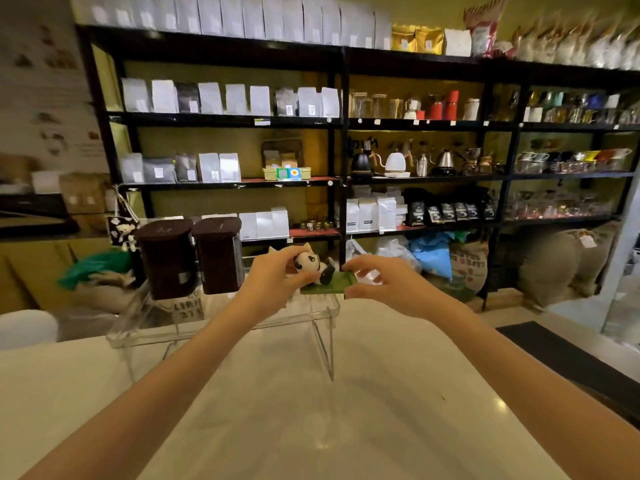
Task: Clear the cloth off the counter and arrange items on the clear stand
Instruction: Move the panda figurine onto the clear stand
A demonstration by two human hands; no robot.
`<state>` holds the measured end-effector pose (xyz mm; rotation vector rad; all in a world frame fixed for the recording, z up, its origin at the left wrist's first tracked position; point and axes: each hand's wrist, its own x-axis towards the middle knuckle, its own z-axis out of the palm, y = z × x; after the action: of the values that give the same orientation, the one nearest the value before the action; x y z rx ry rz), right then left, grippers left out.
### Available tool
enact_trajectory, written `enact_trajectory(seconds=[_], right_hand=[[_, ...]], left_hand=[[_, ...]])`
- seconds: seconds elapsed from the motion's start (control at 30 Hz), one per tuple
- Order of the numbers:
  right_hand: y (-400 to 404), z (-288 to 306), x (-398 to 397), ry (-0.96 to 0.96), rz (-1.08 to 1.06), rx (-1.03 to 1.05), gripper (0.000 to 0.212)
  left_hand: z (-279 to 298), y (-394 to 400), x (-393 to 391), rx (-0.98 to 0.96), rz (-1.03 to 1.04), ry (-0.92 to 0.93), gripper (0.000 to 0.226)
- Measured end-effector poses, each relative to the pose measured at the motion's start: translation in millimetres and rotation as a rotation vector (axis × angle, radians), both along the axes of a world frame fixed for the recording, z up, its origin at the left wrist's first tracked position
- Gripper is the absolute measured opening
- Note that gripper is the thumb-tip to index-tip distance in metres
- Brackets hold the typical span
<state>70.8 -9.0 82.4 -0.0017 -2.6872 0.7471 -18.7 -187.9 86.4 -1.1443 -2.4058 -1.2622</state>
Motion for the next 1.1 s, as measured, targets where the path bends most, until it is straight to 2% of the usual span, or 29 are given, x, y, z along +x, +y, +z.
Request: enact_trajectory(seconds=[0.2, 0.5, 0.77, 1.1], right_hand=[[-12.3, -5.0, -44.9, -0.019, 0.034, 0.058, 0.037], [-5.5, -13.1, -81.2, -0.075, 0.038, 0.137, 0.030], [-11.3, -9.1, -94.1, -0.092, 0.051, 0.243, 0.027], [-16.1, -9.8, -91.0, -0.122, 0.033, 0.236, 0.028]], left_hand=[[-11.5, -14.3, -34.7, -0.037, 0.092, 0.010, 0.041], [-27.5, -8.0, -62.6, -0.068, 0.129, -0.084, 0.043], [-27.8, -5.7, -65.1, -0.061, 0.138, -0.130, 0.041], [-28.4, -5.6, -63.3, -0.116, 0.125, -0.143, 0.041]])
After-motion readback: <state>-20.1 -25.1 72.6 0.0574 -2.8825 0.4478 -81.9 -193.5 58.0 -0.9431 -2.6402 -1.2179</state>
